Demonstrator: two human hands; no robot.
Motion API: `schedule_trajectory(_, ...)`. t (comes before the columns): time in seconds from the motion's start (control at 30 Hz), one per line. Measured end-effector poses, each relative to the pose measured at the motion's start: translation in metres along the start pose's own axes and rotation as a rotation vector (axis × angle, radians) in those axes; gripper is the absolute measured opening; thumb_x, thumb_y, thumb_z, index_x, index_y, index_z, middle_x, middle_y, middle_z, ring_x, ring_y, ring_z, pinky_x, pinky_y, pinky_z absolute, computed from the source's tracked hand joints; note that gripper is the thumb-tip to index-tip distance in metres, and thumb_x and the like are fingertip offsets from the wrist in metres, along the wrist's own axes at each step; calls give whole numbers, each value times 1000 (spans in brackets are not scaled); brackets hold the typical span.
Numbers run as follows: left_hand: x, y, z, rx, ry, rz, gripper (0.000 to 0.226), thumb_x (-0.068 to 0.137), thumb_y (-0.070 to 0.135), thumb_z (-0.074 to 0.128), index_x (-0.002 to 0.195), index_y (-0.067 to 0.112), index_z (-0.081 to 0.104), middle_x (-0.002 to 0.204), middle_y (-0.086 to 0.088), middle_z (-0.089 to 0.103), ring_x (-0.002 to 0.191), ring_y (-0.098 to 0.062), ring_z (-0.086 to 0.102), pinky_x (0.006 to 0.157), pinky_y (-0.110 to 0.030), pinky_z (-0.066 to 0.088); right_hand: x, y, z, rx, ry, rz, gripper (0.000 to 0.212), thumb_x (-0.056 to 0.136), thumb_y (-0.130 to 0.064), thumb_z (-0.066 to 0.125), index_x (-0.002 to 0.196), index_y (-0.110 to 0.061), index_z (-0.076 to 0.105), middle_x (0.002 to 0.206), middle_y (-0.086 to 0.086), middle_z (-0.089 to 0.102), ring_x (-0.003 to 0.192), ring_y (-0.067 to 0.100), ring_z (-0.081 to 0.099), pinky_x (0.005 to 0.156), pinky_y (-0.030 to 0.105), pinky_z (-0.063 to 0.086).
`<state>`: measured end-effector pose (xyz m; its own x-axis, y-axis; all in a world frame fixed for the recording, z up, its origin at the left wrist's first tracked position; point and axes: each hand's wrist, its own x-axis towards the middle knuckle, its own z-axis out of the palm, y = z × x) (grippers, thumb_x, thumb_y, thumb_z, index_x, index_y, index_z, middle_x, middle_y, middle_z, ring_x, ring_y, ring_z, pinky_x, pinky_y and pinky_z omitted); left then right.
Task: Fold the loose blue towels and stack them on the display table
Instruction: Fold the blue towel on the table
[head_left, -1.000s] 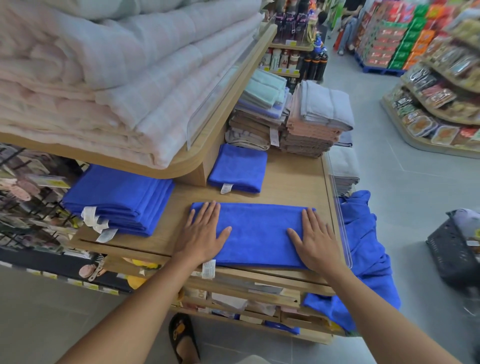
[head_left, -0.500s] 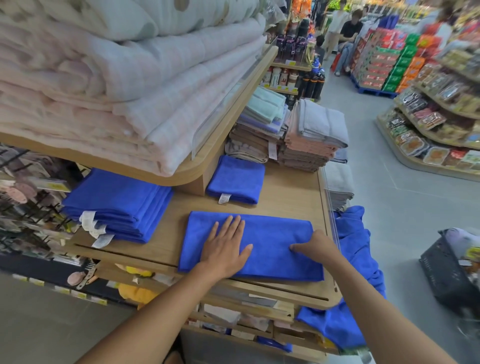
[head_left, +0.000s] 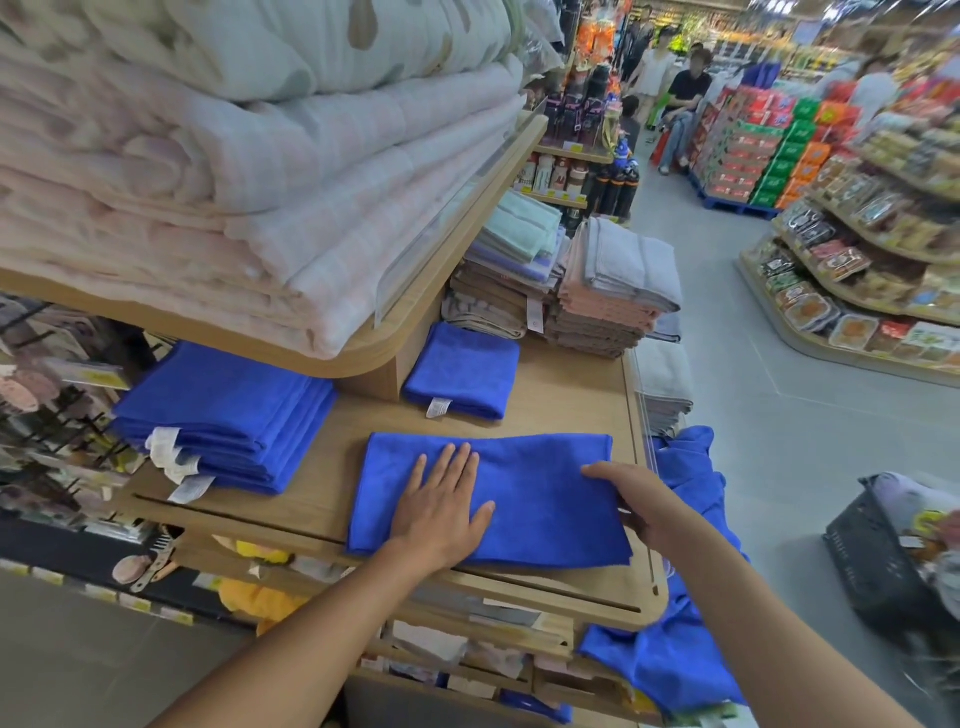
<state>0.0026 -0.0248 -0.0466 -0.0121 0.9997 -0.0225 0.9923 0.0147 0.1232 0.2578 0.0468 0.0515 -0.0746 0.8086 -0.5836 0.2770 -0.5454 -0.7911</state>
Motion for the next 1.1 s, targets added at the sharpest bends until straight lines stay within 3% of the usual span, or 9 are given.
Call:
schedule_trajectory(0.23,3,45,-4,-23,-21,14,78,101,62,12,162,16,0,170,1,-6,156,-18,-11,126,-49,-6,-30,-44,3,4,-12,-248,28,93,-21,71,110,0,64,104,19,73,95,28,72,80,41,56)
schedule_trajectory(0.33,4,70,-3,-57,-2,45,75,103,59,13,163,15,3,171,-1,-3,157,-19,-9,126,-49,-7,-35,-63,14,-29,-20,-336,25,92,-17,73,77,-14,53,74,8,56,65,18,59,56,30,49)
schedule_trajectory(0.43,5,80,-7,-83,-10,65,71,104,56,16,163,16,4,171,0,-2,157,-19,-8,125,-48,-8,-36,-72,32,-98,-35,-354,35,90,-15,76,74,-19,45,60,-3,54,48,7,54,41,20,42)
schedule_trajectory(0.57,0,48,-21,-227,117,75,62,106,48,24,160,19,22,168,2,18,157,-17,7,127,-45,6,-33,-69,52,-171,-46,-323,31,87,-15,79,79,-18,50,67,2,58,52,12,56,44,22,47)
schedule_trajectory(0.7,-17,-15,-29,-490,317,-75,48,104,27,43,149,11,47,154,-5,45,145,-21,37,121,-36,28,-27,-75,79,-258,-66,-351,28,84,-19,81,82,-17,53,65,2,58,53,14,59,52,27,52)
schedule_trajectory(0.83,-34,-42,-26,-427,325,-92,43,100,21,47,142,15,54,146,-1,54,135,-17,49,116,-34,37,-15,-77,127,-396,-100,-392,31,82,-21,81,78,-17,50,58,0,56,42,12,56,45,24,50)
schedule_trajectory(0.97,-33,-43,-32,-487,373,-71,35,98,26,39,125,27,61,117,3,69,104,-18,63,88,-37,50,-1,-59,171,-624,-141,-399,39,86,-21,75,64,-17,43,48,3,52,43,19,57,51,35,61)
schedule_trajectory(1.03,-33,-47,-30,-568,380,-140,40,96,20,41,130,24,60,118,-1,70,105,-22,63,89,-40,51,4,-46,182,-696,-170,-349,36,89,-20,70,64,-16,45,51,6,56,53,26,63,62,43,65)
schedule_trajectory(1.1,-34,-51,-24,-656,360,-197,42,97,13,46,136,22,58,126,-1,68,114,-21,62,96,-39,50,6,-36,185,-698,-225,-300,31,95,-23,65,69,-15,52,58,7,61,60,25,66,60,38,63)
